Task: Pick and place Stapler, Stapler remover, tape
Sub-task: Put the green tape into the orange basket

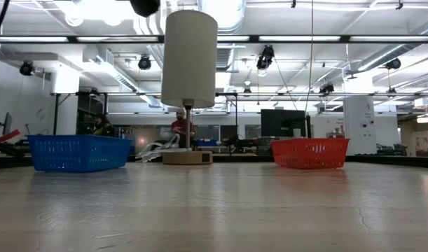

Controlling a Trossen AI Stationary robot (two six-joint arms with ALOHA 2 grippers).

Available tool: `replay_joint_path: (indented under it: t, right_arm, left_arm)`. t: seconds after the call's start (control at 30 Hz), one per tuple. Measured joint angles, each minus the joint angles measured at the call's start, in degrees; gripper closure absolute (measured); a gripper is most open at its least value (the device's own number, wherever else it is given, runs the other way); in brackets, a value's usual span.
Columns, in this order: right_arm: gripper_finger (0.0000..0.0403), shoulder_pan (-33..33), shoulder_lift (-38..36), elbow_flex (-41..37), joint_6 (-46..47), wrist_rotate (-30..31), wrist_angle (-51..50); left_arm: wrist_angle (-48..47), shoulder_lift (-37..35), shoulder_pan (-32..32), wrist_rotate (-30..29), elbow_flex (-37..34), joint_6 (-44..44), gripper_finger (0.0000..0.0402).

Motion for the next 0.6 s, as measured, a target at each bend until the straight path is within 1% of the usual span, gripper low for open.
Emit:
replay_joint_path:
  t: [0.13, 0.2, 0.3, 0.37, 0.5, 0.6]
  right_arm:
    - [0.0277, -0.79, -0.02, 0.00, -3.11, 0.04, 4.18]
    - [0.0249, -1.14, -0.02, 0.00, -6.86, 0.31, 6.87]
    - [0.0218, -1.13, 0.04, 0.00, -12.87, 0.33, 11.41]
    - [0.0207, -1.38, 0.37, 0.00, -14.53, 0.12, 14.09]
    - [0.0200, -3.31, 2.62, 0.00, -14.29, -0.86, 16.83]
    - [0.0200, -5.62, 5.42, 0.00, -13.60, -3.50, 19.64]
  left_arm:
    - [0.49, 0.00, 3.29, 3.13, 1.50, 0.67, 0.0339]
    - [0.70, 0.00, 4.21, 5.01, 2.16, 1.69, 0.0336]
    - [0.71, 0.00, 4.41, 8.66, 2.55, 1.98, 0.0338]
    - [0.72, 0.04, 4.36, 10.51, 2.61, 2.01, 0.0342]
    - [0.67, 0.09, 4.30, 10.52, 2.59, 1.13, 0.0345]
    - [0.65, 0.11, 4.32, 10.55, 2.59, 0.93, 0.0340]
